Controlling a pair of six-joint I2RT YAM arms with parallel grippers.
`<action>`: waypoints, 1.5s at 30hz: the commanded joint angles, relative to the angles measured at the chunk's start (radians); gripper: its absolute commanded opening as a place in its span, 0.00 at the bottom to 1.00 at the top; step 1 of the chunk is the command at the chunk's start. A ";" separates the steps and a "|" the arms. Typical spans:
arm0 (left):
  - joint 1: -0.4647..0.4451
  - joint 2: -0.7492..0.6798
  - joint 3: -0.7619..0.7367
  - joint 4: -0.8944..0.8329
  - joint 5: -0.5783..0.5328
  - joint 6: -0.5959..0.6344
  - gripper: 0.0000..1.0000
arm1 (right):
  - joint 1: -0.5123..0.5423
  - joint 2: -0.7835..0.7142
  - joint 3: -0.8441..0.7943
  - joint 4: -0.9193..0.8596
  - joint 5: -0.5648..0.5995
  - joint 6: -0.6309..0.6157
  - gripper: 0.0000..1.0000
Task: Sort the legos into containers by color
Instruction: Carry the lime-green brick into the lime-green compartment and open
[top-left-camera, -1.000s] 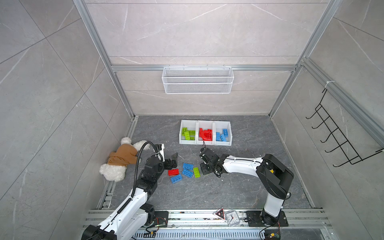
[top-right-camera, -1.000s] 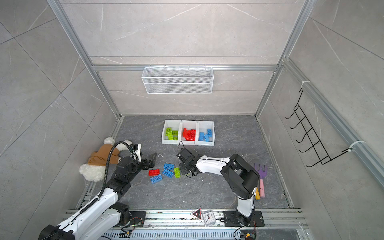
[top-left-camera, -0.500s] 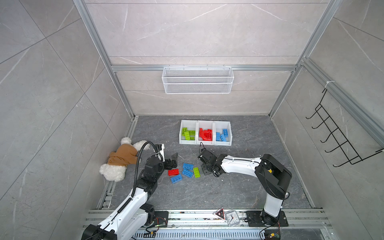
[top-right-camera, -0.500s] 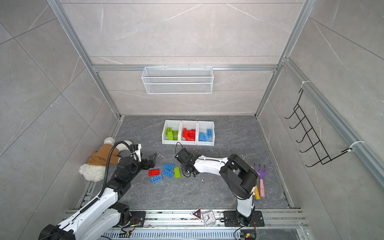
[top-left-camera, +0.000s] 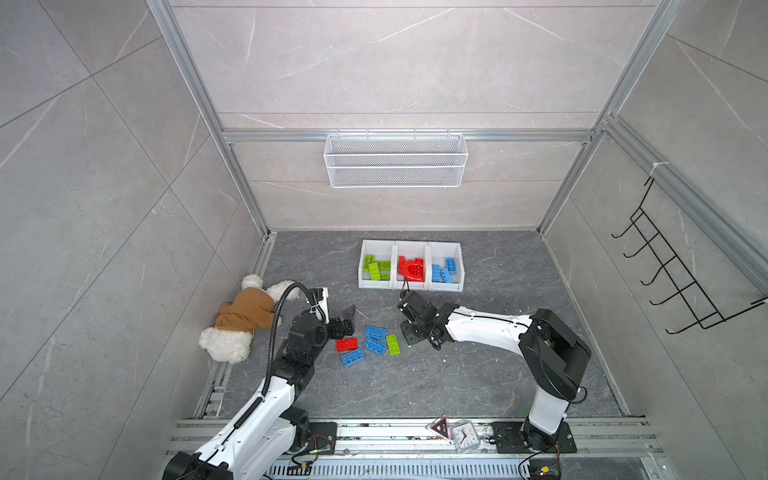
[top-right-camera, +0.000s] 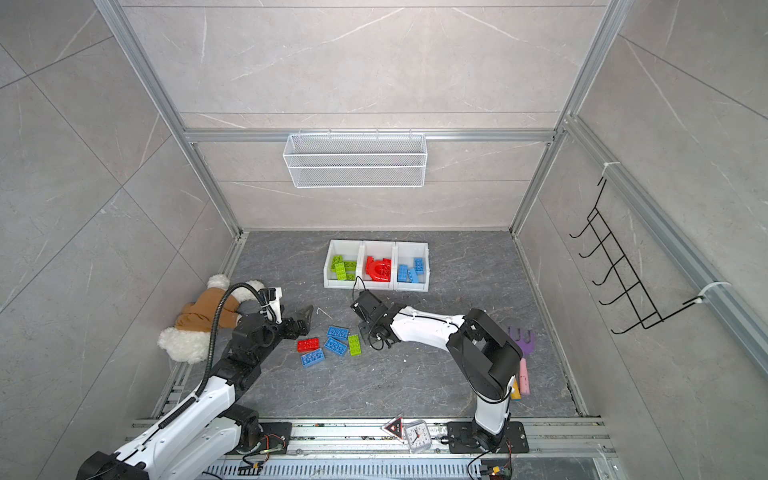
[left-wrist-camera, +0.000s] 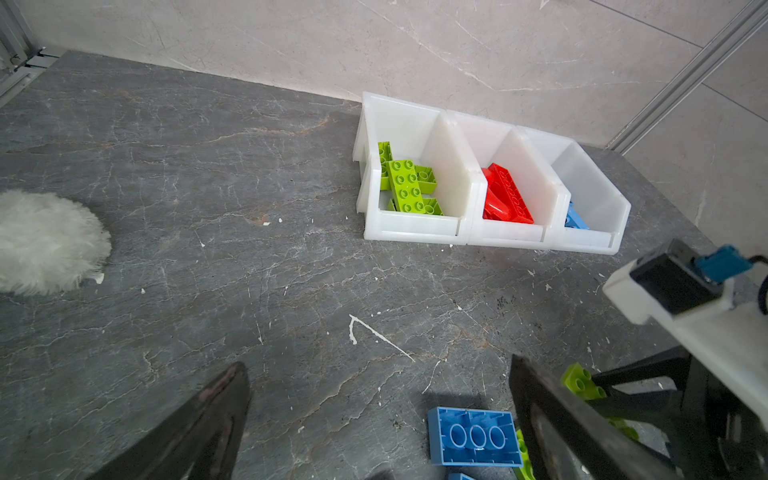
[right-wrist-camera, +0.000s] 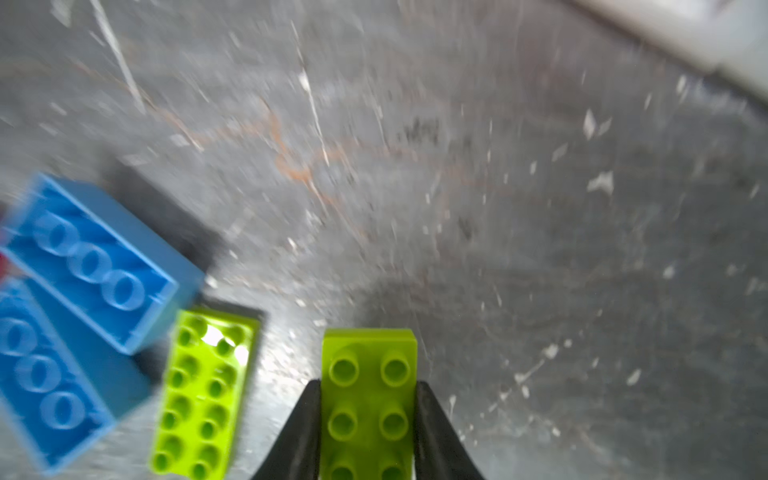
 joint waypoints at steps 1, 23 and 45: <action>0.002 -0.023 0.023 0.018 -0.007 -0.006 1.00 | -0.019 0.013 0.114 0.025 -0.045 -0.047 0.29; 0.002 -0.023 0.017 0.027 -0.005 -0.010 1.00 | -0.169 0.537 0.921 -0.046 -0.187 -0.182 0.30; 0.002 -0.023 0.012 0.032 -0.017 -0.008 1.00 | -0.165 0.228 0.625 -0.030 -0.228 -0.151 0.65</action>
